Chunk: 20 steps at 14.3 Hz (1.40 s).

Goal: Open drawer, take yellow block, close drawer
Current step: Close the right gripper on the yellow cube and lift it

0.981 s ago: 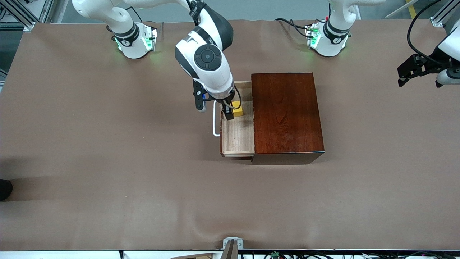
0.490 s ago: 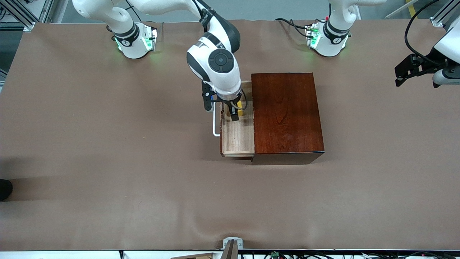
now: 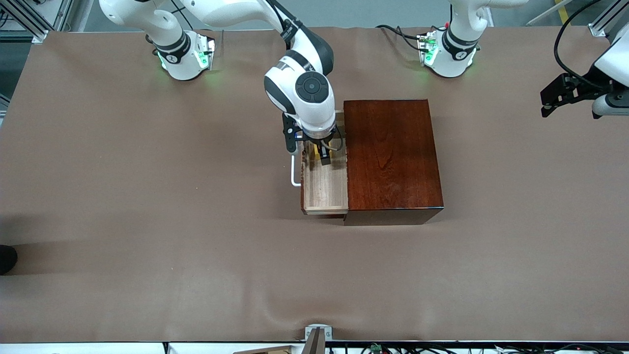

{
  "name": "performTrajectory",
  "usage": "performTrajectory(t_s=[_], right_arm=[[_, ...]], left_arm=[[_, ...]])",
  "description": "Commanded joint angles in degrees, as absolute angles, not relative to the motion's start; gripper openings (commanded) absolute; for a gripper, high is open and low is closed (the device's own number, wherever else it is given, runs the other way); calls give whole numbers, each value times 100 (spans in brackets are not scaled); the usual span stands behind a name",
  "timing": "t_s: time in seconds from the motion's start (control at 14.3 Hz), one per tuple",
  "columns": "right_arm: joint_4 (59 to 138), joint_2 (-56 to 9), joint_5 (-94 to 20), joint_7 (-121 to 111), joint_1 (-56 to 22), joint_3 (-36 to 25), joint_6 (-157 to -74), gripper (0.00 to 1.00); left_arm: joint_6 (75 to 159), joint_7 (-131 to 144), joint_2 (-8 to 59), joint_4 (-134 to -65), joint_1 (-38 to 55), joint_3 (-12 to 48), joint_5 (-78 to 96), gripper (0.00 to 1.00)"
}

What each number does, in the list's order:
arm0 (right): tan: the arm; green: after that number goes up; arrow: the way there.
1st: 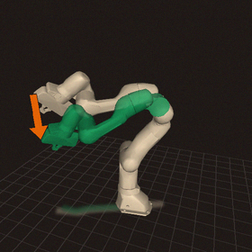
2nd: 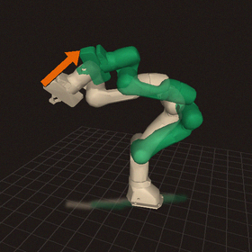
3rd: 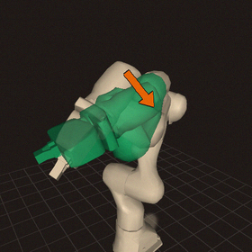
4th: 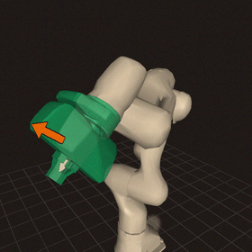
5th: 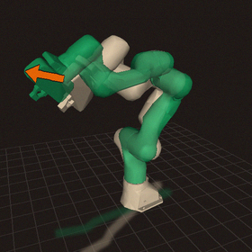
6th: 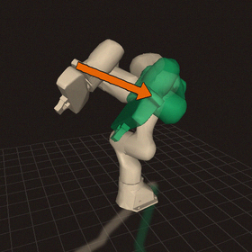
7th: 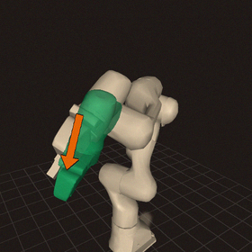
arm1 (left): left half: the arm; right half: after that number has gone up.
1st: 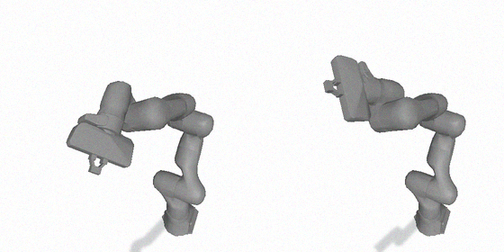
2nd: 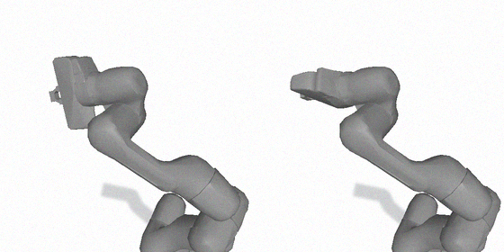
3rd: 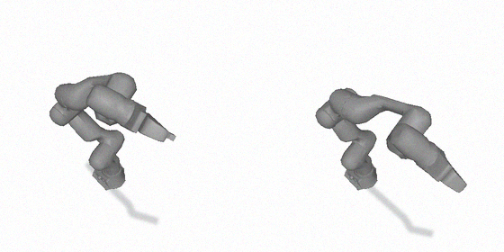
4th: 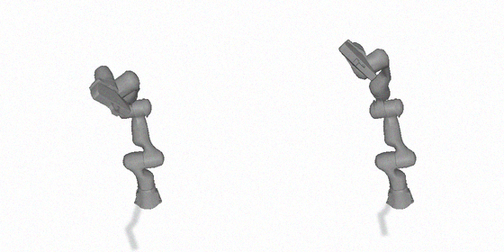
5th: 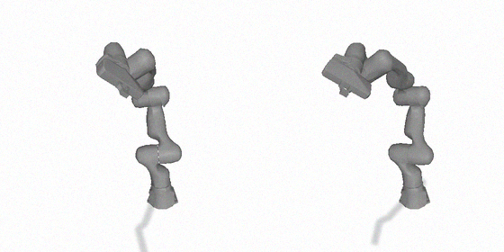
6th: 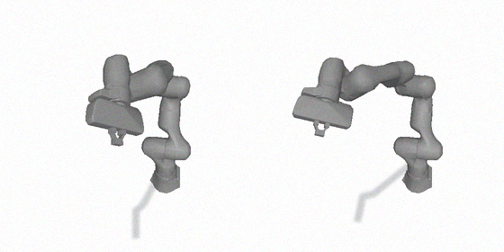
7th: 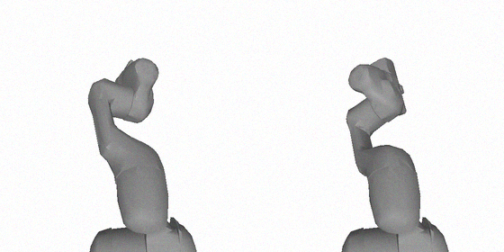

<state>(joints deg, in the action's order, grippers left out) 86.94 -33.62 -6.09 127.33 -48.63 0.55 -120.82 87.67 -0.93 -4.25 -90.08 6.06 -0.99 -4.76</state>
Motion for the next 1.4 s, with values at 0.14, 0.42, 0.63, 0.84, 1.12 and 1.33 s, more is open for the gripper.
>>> performTrajectory(t_s=[0.14, 0.42, 0.63, 0.84, 1.12, 1.33], right_arm=[[8622, -3358, -220, 12902, -4975, 0, -12103, 20], [8411, -3331, -316, 12894, -4904, -9, -12041, 16], [8210, -3322, -334, 12902, -4808, 0, -11893, 16], [7972, -3331, -474, 12894, -4659, 0, -11567, 16], [7630, -3322, -562, 12850, -4465, 17, -11102, 16], [7384, -3305, -562, 12684, -4307, 35, -10812, 11]], left_arm=[[8692, -237, -562, -9070, 606, -149, -387, 100], [8701, -246, -554, -9062, 598, -158, -396, 100], [8692, -263, -536, -9009, 598, -158, -396, 100], [8692, -264, -510, -8965, 606, -158, -422, 100], [8640, -255, -518, -8991, 606, -150, -431, 100], [8640, -255, -519, -8991, 606, -149, -378, 100]])
